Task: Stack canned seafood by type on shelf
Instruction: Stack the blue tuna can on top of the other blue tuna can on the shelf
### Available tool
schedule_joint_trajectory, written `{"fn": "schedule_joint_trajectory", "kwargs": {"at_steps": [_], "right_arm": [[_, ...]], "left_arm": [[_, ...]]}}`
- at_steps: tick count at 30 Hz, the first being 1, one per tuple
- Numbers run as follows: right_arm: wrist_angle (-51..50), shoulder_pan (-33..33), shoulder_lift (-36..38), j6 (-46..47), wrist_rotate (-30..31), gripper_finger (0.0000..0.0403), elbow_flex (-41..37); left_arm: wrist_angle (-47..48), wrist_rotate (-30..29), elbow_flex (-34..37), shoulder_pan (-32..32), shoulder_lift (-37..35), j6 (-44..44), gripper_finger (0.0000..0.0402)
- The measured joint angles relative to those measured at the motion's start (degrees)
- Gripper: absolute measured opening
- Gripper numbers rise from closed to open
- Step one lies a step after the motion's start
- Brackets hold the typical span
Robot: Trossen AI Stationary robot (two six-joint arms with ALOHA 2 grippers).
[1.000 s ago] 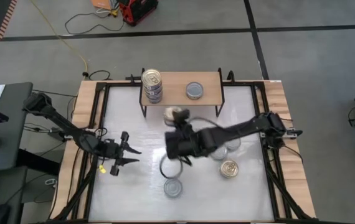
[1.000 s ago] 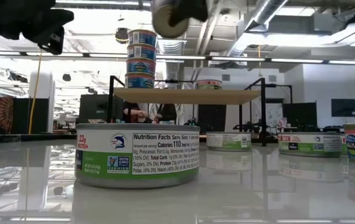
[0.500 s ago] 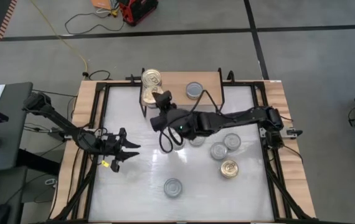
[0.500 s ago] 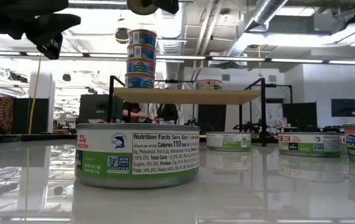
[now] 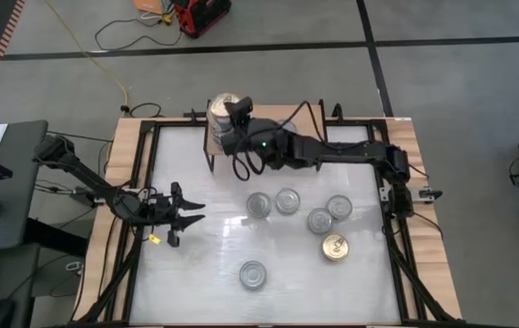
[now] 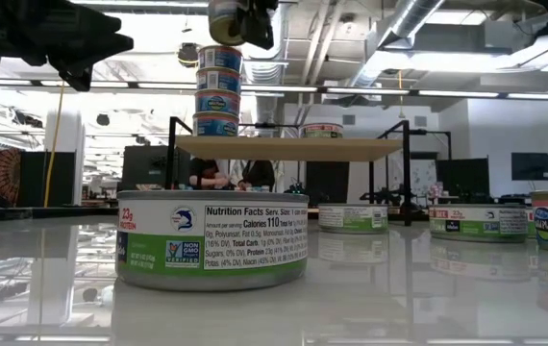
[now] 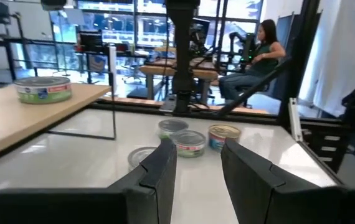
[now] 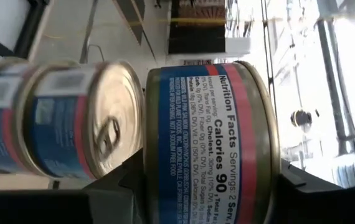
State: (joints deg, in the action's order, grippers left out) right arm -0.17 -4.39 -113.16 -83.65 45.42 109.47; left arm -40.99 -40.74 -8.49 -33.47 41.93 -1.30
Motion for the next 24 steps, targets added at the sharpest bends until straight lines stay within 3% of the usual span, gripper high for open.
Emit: {"fn": "schedule_joint_trajectory", "kwargs": {"at_steps": [9, 13, 21, 24], "right_arm": [[-2.2, 0.0, 0.0, 4.0, -3.1, 0.0214, 0.0], [-2.6, 0.3, 0.1, 4.3, -3.0, 0.0216, 0.0], [-6.1, -0.9, 0.8, 6.3, -3.6, 0.0214, 0.0], [-5.3, -1.6, 1.5, 6.3, -5.0, 0.0215, 0.0]], "left_arm": [[0.0, -0.5, 0.0, 0.0, -0.2, -1.1, 0.0122], [4.3, -5.8, -2.6, 1.0, -2.9, 1.4, 0.0122], [22.5, -12.7, -15.8, 8.7, -9.9, 22.9, 0.0122], [23.8, -13.8, -19.7, 12.9, -9.7, 33.6, 0.0125]]}}
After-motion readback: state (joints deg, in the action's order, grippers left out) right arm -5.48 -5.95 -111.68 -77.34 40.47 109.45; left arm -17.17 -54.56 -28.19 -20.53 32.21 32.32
